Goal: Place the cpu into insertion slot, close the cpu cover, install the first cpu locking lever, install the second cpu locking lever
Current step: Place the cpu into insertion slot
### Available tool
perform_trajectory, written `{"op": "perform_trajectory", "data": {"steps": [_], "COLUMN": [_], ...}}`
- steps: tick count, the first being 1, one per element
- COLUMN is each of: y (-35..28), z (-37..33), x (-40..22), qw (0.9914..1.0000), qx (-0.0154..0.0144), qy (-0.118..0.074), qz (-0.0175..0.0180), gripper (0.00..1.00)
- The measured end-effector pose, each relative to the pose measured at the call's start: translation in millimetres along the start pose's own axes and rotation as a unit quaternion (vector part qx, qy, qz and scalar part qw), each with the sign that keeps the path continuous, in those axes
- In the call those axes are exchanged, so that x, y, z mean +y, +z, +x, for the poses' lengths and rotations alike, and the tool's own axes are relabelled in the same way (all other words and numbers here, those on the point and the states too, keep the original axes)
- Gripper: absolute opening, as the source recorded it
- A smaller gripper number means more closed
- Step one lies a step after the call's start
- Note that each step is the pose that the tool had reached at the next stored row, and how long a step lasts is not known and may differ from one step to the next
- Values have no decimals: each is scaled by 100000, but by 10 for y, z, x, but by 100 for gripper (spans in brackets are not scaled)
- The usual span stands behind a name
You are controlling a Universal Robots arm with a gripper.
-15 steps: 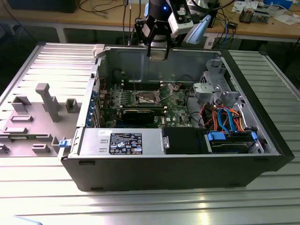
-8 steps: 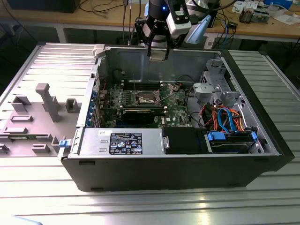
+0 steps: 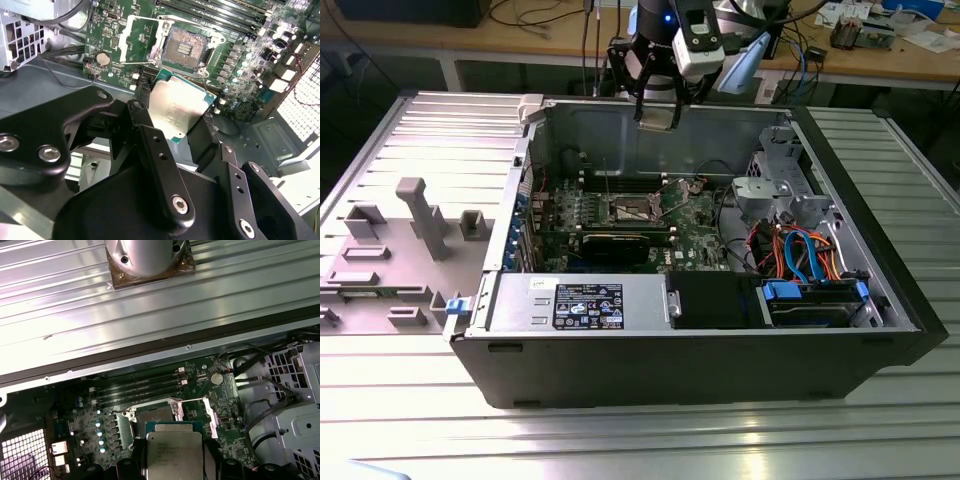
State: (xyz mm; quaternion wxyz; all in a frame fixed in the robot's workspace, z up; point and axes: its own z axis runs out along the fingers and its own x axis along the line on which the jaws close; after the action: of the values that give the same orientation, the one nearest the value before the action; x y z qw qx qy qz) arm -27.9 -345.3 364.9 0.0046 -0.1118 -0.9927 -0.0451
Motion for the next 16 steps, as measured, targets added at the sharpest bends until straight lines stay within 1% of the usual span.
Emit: {"op": "perform_trajectory", "data": {"steps": [5,14,16], "y": [7,8,9], "z": [0,0,0], "x": [-1,-1,-1], "qw": [99983,99979,99971], "qx": [-162,-182,-214], "qy": [1827,2053,2383], "qz": [-35,-36,-43], "gripper": [54,54,54]}}
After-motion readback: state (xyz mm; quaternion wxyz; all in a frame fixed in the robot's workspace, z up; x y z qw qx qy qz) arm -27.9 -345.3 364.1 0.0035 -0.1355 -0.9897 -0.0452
